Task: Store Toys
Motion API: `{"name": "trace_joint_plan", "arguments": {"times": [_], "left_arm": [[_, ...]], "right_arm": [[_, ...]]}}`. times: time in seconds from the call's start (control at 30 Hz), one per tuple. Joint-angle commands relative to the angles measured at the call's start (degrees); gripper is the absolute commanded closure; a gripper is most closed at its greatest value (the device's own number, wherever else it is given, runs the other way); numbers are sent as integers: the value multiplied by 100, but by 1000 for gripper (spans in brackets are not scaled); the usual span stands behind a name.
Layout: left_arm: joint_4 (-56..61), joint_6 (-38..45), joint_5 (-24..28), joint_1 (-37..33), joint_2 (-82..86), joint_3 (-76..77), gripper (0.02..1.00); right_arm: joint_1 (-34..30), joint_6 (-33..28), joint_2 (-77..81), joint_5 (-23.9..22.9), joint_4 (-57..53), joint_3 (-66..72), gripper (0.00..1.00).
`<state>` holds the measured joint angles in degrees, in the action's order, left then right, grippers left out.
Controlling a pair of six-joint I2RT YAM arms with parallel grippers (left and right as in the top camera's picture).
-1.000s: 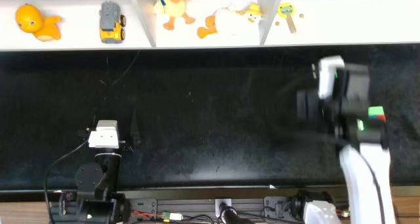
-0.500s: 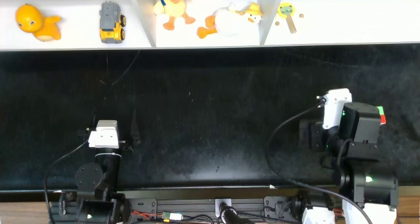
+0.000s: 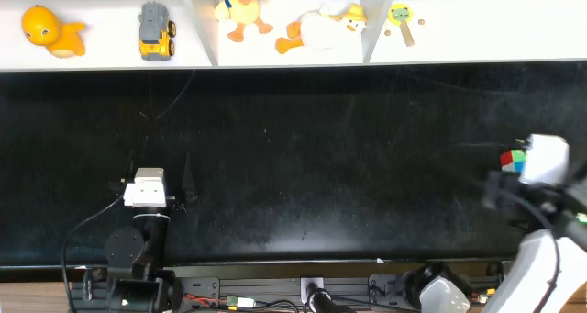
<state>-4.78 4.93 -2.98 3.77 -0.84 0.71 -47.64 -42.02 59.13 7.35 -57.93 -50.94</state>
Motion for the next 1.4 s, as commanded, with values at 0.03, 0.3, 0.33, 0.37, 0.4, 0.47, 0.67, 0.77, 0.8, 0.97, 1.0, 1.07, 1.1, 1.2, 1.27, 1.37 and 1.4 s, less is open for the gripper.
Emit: {"name": "trace_joint_plan", "arguments": {"times": [0.03,0.3,0.33,0.37,0.4,0.47,0.67,0.77,0.8,0.97,1.0,1.07,1.1,1.2,1.27,1.37,1.4], "left_arm": [[-2,107,37,15,68,-24,20],[-2,105,37,15,68,-22,20],[-2,107,37,15,68,-24,20],[-2,107,37,15,68,-22,20],[-2,107,37,15,68,-24,20],[-2,105,37,15,68,-22,20],[-2,107,37,15,68,-22,20],[-2,107,37,15,68,-24,20],[-2,107,37,15,68,-22,20],[-2,105,37,15,68,-24,20],[-2,107,37,15,68,-22,20],[-2,105,37,15,68,-22,20],[-2,105,37,15,68,-22,20],[-2,105,37,15,68,-22,23],[-2,105,37,15,68,-22,23],[-2,105,37,15,68,-24,20],[-2,107,37,15,68,-22,20]], "right_arm": [[-1016,-1517,476,463,348,15,5],[-1537,-1679,1864,481,874,-538,5],[-1537,-1676,2057,485,879,-649,3],[-1537,-1676,2218,496,892,-739,3],[-1537,-1674,2396,511,914,-833,5],[-1530,-1676,2688,629,977,-964,3],[-1178,-1823,3115,992,1128,-1043,3],[-769,-1818,3244,1008,1062,-1045,3],[-682,-1801,3254,1038,1043,-1045,3],[-437,-1602,3311,1209,1209,-1045,3],[-428,-1558,3340,1211,1255,-1043,5],[-424,-1384,3399,1209,1300,-1045,3],[-422,-1351,3427,1209,1294,-1043,5],[-413,-1320,3530,1209,1213,-1043,5],[-413,-1246,3593,1202,1191,-1043,1],[-413,-1237,3685,1167,1191,-1040,23],[-413,-1239,3709,1167,1202,-1040,27]]}}
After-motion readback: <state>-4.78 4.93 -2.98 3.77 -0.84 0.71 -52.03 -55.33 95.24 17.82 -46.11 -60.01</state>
